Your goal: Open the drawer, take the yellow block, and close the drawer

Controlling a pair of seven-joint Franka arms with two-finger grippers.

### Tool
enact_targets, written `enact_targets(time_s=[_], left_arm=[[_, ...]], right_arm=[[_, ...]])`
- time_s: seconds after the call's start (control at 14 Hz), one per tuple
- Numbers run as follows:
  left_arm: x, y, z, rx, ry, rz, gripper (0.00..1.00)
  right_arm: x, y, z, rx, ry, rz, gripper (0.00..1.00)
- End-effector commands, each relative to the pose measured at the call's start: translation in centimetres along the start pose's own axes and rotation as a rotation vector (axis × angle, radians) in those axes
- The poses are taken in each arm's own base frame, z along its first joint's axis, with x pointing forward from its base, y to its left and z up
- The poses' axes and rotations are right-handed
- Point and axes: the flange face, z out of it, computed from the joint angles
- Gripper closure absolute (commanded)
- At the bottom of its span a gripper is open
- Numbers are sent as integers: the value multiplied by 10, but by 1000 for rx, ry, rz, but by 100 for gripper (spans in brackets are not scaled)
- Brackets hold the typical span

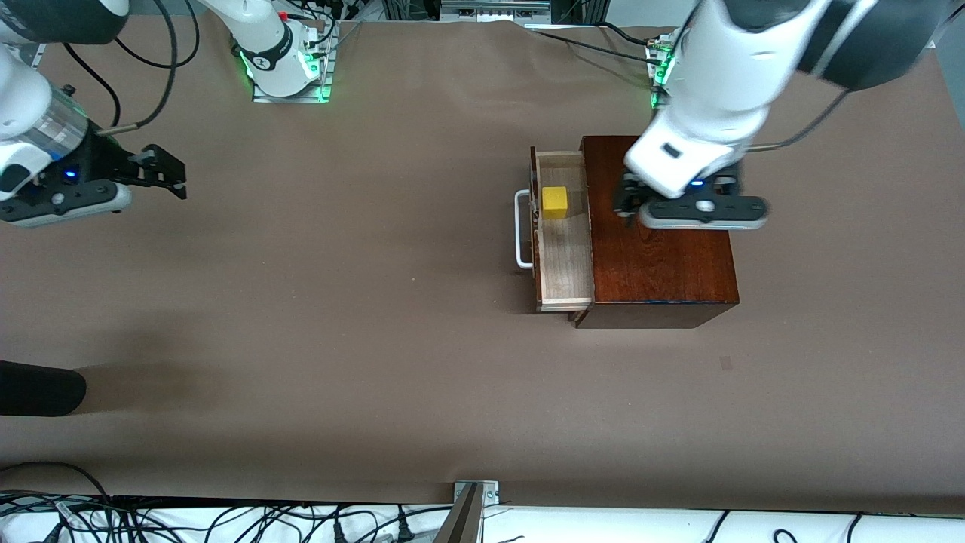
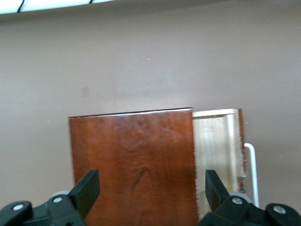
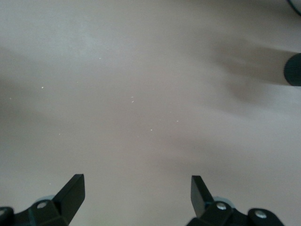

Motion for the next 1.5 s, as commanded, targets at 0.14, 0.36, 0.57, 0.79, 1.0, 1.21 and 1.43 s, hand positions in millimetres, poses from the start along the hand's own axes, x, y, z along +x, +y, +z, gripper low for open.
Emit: enact_targets(time_s=[0.14,0.36,0.57,0.79,1.0,1.21,1.43], left_arm=[[-6,-115,-17,-119,-28,96,0],[-18,-176,-4,-109,-33,147,0],[-43,-199,18,-99,-11,170,0],[-44,-215,13,-86,-28,145,0],[-44,-225,12,-85,-28,115,0],[-48,-248,22,-101,-85,69,0],[-47,-257,11,-116,-129,61,0]], right_arm=[[29,-24,37,68,-24,-27,0],[39,-43,65,131,-78,-40,0],[46,-97,77,177,-94,-191,0],[41,-188,74,164,-81,-398,0],[36,-283,85,146,-29,-546,0],[31,-381,98,139,3,-695,0],[27,-489,113,109,44,-860,0]])
